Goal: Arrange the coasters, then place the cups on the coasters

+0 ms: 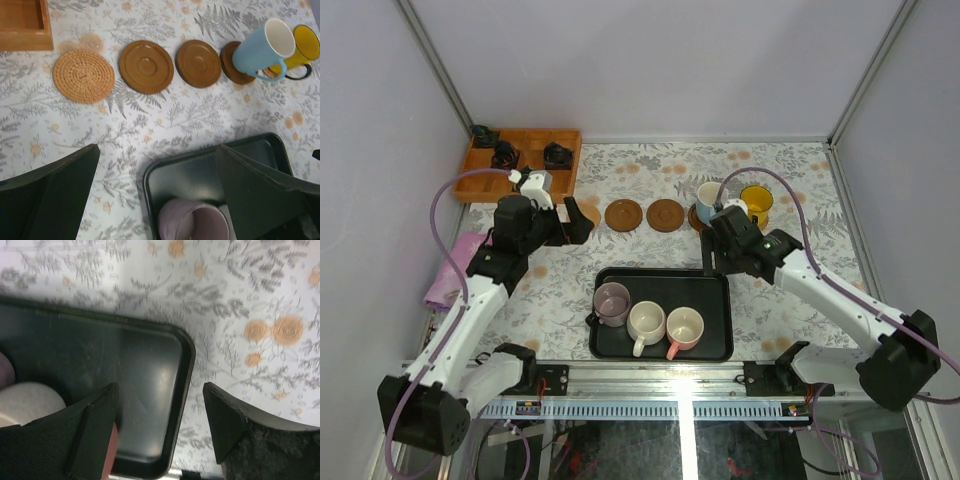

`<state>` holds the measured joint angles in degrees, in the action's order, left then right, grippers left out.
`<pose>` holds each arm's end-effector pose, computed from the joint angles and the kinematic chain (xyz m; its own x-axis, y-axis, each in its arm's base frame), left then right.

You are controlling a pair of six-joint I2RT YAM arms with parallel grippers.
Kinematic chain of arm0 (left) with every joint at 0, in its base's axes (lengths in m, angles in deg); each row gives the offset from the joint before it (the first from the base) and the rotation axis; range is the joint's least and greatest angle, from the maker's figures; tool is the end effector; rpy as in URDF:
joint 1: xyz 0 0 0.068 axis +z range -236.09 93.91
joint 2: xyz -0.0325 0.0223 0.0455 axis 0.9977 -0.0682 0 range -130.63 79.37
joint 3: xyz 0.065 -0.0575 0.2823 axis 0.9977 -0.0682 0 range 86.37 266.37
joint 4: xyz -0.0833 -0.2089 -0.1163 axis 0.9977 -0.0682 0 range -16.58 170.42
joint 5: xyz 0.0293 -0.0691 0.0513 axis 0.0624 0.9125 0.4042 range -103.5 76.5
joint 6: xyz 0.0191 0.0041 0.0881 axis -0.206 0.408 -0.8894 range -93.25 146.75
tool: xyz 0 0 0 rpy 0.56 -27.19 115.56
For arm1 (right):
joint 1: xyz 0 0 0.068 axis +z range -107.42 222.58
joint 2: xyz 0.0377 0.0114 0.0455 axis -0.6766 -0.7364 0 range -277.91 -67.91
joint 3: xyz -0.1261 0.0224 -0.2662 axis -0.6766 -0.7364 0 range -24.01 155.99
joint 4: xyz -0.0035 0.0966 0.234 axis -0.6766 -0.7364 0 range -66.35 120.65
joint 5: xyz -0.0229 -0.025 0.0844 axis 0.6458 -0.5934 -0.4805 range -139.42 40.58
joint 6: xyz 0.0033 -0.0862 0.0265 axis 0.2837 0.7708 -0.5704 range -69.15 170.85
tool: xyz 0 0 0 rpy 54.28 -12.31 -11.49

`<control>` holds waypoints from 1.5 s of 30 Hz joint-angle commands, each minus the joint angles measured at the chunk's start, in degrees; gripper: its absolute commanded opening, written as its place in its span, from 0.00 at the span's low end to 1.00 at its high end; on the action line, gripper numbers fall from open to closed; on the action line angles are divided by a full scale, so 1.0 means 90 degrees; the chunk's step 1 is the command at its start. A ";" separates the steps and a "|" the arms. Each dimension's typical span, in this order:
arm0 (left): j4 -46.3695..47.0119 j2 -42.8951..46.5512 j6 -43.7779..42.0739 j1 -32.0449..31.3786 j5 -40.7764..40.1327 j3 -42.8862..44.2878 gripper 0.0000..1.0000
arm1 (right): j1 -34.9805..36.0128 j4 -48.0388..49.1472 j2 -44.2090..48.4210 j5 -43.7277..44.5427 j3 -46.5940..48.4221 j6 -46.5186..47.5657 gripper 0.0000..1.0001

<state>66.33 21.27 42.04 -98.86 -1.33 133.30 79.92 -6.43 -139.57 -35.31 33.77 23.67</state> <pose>0.2398 -0.0717 0.3052 -0.5075 -0.1494 -0.8486 0.2779 0.9039 -0.3253 0.2260 0.1476 0.2696 -0.7622 -0.0243 -0.6469 -0.1326 0.9840 0.1193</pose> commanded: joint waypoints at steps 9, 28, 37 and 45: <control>-0.1060 0.0821 0.0360 -0.0357 -0.0026 -0.0336 1.00 | 0.2111 -0.0600 0.1204 0.0092 -0.0572 -0.1209 0.76; -0.0979 0.1008 0.0118 -0.0400 0.0314 -0.0686 1.00 | 0.5001 -0.0525 0.0728 0.1250 -0.0920 -0.3182 0.99; -0.1042 0.1052 0.0069 -0.0407 0.0301 -0.0680 1.00 | 0.5001 -0.1017 0.0349 0.1752 -0.0818 -0.4381 0.99; -0.1028 0.0891 -0.0016 -0.0401 0.0371 -0.0632 1.00 | 0.5001 -0.1763 -0.0123 0.1687 -0.0643 -0.5044 0.99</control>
<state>56.65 29.73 43.37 -102.18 0.81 127.69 124.44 -16.07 -139.42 -23.05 25.48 -16.26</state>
